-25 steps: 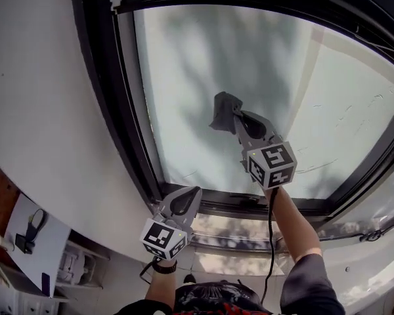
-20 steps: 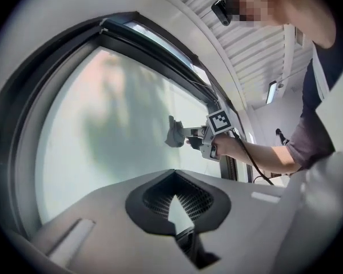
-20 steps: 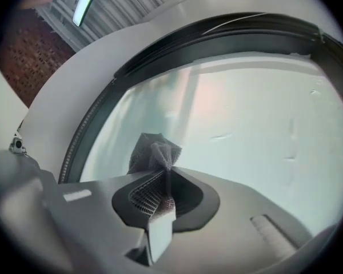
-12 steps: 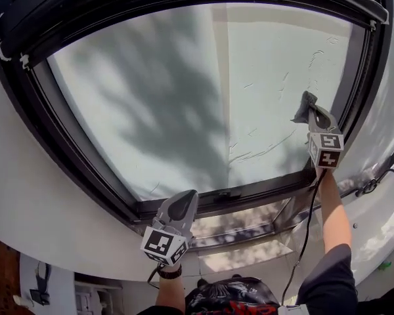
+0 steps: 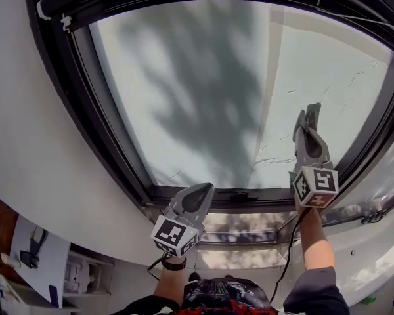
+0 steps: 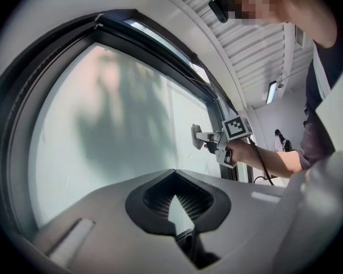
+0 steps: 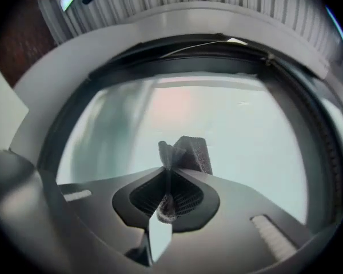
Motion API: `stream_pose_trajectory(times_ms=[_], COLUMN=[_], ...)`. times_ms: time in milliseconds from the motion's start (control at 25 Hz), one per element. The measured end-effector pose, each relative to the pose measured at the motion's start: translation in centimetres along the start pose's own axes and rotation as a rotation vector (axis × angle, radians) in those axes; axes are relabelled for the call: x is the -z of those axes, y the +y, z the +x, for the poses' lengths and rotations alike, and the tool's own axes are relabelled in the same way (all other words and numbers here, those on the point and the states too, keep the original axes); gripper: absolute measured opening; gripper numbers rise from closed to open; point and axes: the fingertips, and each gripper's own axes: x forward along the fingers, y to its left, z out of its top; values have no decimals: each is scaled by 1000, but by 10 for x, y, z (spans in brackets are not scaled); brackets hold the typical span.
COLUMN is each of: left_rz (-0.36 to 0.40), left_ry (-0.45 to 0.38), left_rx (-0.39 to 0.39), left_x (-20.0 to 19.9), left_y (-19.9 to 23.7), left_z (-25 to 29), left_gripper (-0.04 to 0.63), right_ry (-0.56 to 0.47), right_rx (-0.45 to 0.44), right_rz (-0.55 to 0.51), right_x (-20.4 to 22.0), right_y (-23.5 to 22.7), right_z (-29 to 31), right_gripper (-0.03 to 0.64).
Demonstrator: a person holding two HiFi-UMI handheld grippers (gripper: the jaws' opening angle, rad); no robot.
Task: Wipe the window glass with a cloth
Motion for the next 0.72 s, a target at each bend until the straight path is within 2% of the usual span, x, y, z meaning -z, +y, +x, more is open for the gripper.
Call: stream_pose_trajectory(times_ms=[80,160,280,440,480,560,640,720], left_rz=[-10,-19,-34,-77,-84,-87,-77,-65], left_ry=[13,24,45,56,59,65,66,68], left_rx=[-66,-171,-343,-508,-531,-535,-509,-482], left_x=[2,3,6,14,16,17,14,11], left_y=[19,43,81,117,123,127,123,117], left_z=[-13,-33,-69,-112,-118,-119,-114,-109], left_gripper=[-8,-8,-8,-8,-8,-6,-8,-6], right_ry=[-21,-19,23,48,33,17,49,75], right_rx=[-220,-407,-611,-841,-870,-846,-762,-671], right_rz=[70,127,172,187,165,98,82,126], right_x=[-6,-5,4,10,11,19,31,37], right_y=[100,195,312,425,441,449,426,380], right_z=[19,34,49,58,61,75,88,90], right_gripper=[26,26,26,26,26,26,26,26])
